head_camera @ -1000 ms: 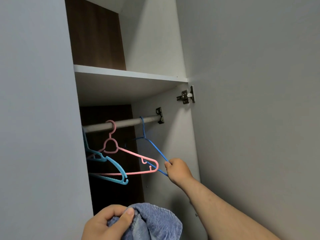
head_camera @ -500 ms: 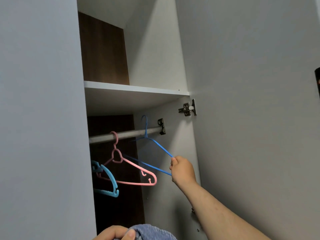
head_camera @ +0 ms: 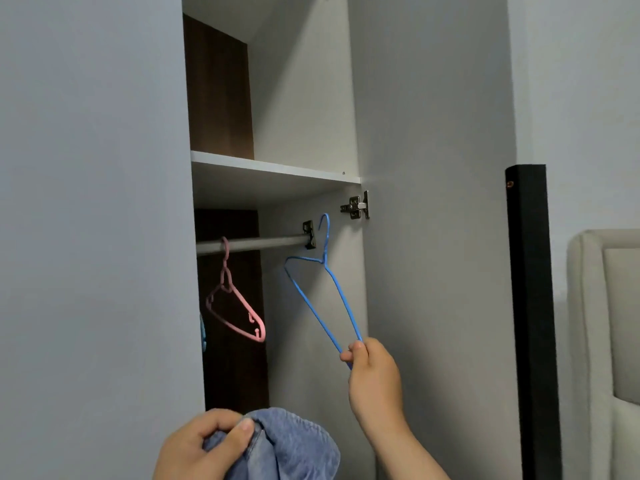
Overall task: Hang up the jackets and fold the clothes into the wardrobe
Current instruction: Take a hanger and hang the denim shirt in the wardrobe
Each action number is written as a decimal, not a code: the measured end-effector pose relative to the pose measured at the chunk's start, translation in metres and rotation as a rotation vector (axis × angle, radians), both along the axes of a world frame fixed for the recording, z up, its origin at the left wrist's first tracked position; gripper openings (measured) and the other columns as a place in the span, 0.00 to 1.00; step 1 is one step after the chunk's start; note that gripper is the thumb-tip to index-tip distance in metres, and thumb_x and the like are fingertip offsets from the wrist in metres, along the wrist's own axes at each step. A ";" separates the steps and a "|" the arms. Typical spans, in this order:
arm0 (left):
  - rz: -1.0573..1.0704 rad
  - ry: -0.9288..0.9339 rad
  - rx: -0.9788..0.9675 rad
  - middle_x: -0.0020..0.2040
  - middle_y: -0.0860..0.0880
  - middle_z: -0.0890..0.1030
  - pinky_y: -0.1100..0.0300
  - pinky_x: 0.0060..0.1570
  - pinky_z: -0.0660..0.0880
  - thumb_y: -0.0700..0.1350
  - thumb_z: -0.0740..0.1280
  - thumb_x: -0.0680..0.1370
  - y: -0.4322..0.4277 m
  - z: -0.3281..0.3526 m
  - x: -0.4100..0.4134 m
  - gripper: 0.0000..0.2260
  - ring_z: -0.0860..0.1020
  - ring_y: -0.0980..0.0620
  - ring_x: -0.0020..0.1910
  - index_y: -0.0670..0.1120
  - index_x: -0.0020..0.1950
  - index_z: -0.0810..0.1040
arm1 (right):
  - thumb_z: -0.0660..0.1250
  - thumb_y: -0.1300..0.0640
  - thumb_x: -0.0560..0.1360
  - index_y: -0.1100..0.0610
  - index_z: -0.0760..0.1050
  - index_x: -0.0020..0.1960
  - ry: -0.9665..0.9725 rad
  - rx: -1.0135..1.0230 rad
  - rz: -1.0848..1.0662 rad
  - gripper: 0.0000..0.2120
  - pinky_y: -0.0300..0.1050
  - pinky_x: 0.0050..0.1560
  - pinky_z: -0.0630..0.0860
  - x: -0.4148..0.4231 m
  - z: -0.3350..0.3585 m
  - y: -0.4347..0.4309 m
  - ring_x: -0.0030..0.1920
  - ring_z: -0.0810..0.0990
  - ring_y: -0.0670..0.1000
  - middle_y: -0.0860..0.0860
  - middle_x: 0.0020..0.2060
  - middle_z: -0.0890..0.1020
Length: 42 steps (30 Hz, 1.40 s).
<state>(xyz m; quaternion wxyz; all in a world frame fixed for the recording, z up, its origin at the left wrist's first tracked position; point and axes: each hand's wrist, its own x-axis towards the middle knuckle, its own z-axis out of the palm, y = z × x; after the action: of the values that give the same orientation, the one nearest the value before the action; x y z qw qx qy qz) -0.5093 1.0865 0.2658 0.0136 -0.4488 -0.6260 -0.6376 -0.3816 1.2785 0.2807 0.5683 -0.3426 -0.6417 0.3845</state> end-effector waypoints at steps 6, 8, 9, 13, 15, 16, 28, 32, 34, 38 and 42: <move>-0.109 -0.154 0.105 0.34 0.46 0.83 0.60 0.40 0.77 0.33 0.72 0.72 -0.042 -0.004 0.046 0.11 0.79 0.57 0.33 0.46 0.34 0.84 | 0.62 0.58 0.81 0.51 0.77 0.38 0.011 -0.041 0.191 0.13 0.33 0.36 0.67 0.061 -0.073 -0.090 0.33 0.73 0.40 0.40 0.34 0.81; -0.118 -0.204 0.137 0.34 0.46 0.83 0.58 0.40 0.76 0.34 0.71 0.72 -0.053 -0.008 0.060 0.09 0.79 0.55 0.34 0.46 0.34 0.83 | 0.64 0.60 0.80 0.52 0.76 0.36 0.025 -0.038 0.264 0.14 0.34 0.34 0.65 0.075 -0.084 -0.115 0.30 0.68 0.42 0.44 0.28 0.73; -0.121 -0.221 0.153 0.34 0.46 0.82 0.59 0.39 0.77 0.35 0.72 0.72 -0.058 -0.012 0.067 0.07 0.79 0.54 0.34 0.45 0.35 0.83 | 0.64 0.60 0.80 0.53 0.76 0.36 0.038 -0.045 0.303 0.14 0.35 0.33 0.64 0.081 -0.087 -0.127 0.30 0.66 0.42 0.45 0.27 0.71; -0.139 -0.336 0.243 0.34 0.46 0.82 0.58 0.39 0.76 0.44 0.73 0.64 -0.072 -0.020 0.090 0.05 0.78 0.52 0.35 0.44 0.36 0.83 | 0.65 0.61 0.79 0.51 0.84 0.42 0.058 -0.036 0.450 0.12 0.41 0.40 0.70 0.090 -0.090 -0.165 0.36 0.73 0.45 0.50 0.33 0.80; -0.124 -0.388 0.276 0.33 0.46 0.82 0.58 0.37 0.77 0.46 0.72 0.64 -0.076 -0.023 0.095 0.06 0.79 0.52 0.34 0.44 0.36 0.83 | 0.65 0.61 0.79 0.48 0.84 0.42 0.043 -0.023 0.472 0.13 0.43 0.40 0.71 0.091 -0.093 -0.177 0.35 0.73 0.46 0.50 0.33 0.80; -0.122 -0.414 0.285 0.33 0.46 0.82 0.57 0.36 0.77 0.46 0.72 0.64 -0.078 -0.025 0.096 0.06 0.79 0.51 0.34 0.45 0.36 0.83 | 0.65 0.61 0.79 0.46 0.82 0.41 0.042 -0.016 0.471 0.14 0.42 0.38 0.69 0.091 -0.093 -0.180 0.34 0.72 0.46 0.49 0.31 0.78; -0.082 -0.518 0.189 0.31 0.53 0.83 0.72 0.32 0.75 0.49 0.73 0.65 -0.037 -0.068 0.043 0.01 0.77 0.62 0.28 0.54 0.35 0.84 | 0.72 0.45 0.62 0.42 0.82 0.46 0.043 -0.078 0.372 0.13 0.37 0.38 0.72 0.053 -0.112 -0.178 0.34 0.77 0.46 0.51 0.37 0.83; -0.241 -0.569 0.094 0.29 0.51 0.81 0.73 0.29 0.73 0.43 0.77 0.65 -0.018 -0.072 0.040 0.06 0.76 0.62 0.26 0.52 0.31 0.83 | 0.71 0.45 0.58 0.35 0.81 0.51 -0.149 -0.069 0.238 0.20 0.40 0.51 0.77 0.054 -0.118 -0.179 0.47 0.84 0.45 0.50 0.45 0.85; -0.320 -0.565 0.071 0.28 0.49 0.81 0.73 0.29 0.73 0.42 0.80 0.59 -0.014 -0.068 0.038 0.08 0.76 0.61 0.27 0.51 0.31 0.83 | 0.70 0.48 0.62 0.34 0.80 0.51 -0.204 -0.049 0.214 0.19 0.36 0.51 0.76 0.056 -0.115 -0.180 0.49 0.83 0.42 0.45 0.45 0.86; -0.398 -0.538 0.081 0.27 0.52 0.80 0.74 0.29 0.73 0.44 0.79 0.57 -0.021 -0.062 0.046 0.07 0.76 0.63 0.26 0.51 0.30 0.83 | 0.67 0.50 0.67 0.39 0.82 0.47 -0.186 0.029 0.084 0.12 0.32 0.45 0.74 0.058 -0.114 -0.189 0.42 0.82 0.41 0.44 0.39 0.84; -0.426 -0.482 0.163 0.32 0.47 0.82 0.62 0.36 0.79 0.61 0.77 0.58 -0.052 -0.052 0.069 0.19 0.80 0.53 0.32 0.49 0.38 0.84 | 0.67 0.52 0.70 0.43 0.80 0.43 -0.127 0.163 -0.028 0.06 0.28 0.44 0.70 0.075 -0.108 -0.222 0.42 0.78 0.41 0.43 0.39 0.77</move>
<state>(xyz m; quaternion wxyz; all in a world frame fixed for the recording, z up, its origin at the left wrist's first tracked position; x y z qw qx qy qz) -0.4399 1.0350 0.2142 -0.2327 -0.4036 -0.4501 -0.7618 -0.3065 1.0565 0.1731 0.5577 -0.3281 -0.7007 0.3005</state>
